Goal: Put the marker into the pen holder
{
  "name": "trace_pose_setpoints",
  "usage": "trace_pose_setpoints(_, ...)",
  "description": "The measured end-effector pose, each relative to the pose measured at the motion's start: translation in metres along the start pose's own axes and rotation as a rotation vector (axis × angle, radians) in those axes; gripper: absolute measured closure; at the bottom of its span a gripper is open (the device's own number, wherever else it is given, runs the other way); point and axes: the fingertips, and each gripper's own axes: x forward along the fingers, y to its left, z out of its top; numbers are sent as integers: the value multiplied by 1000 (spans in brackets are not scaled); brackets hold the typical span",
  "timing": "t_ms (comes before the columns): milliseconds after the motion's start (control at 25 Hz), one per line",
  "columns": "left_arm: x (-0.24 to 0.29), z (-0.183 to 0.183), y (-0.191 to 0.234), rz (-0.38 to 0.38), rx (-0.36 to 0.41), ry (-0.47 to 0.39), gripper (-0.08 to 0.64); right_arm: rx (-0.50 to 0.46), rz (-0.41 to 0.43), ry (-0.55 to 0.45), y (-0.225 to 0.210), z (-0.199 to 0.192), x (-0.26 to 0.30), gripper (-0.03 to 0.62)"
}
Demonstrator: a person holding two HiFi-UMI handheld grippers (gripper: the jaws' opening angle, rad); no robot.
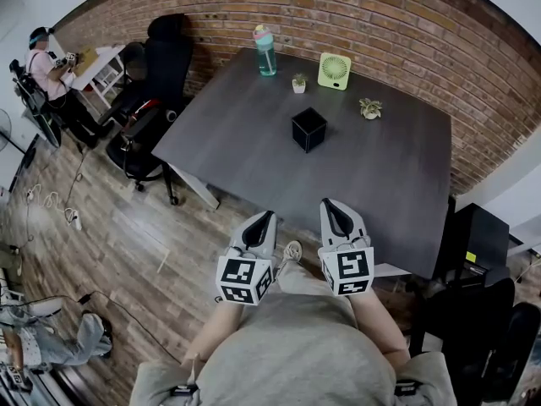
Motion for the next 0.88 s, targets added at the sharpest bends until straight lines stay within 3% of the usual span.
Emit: trace_pose_setpoints(880,10,1,6,-9,-9,10,538,12,14,5,-2,4,11,592)
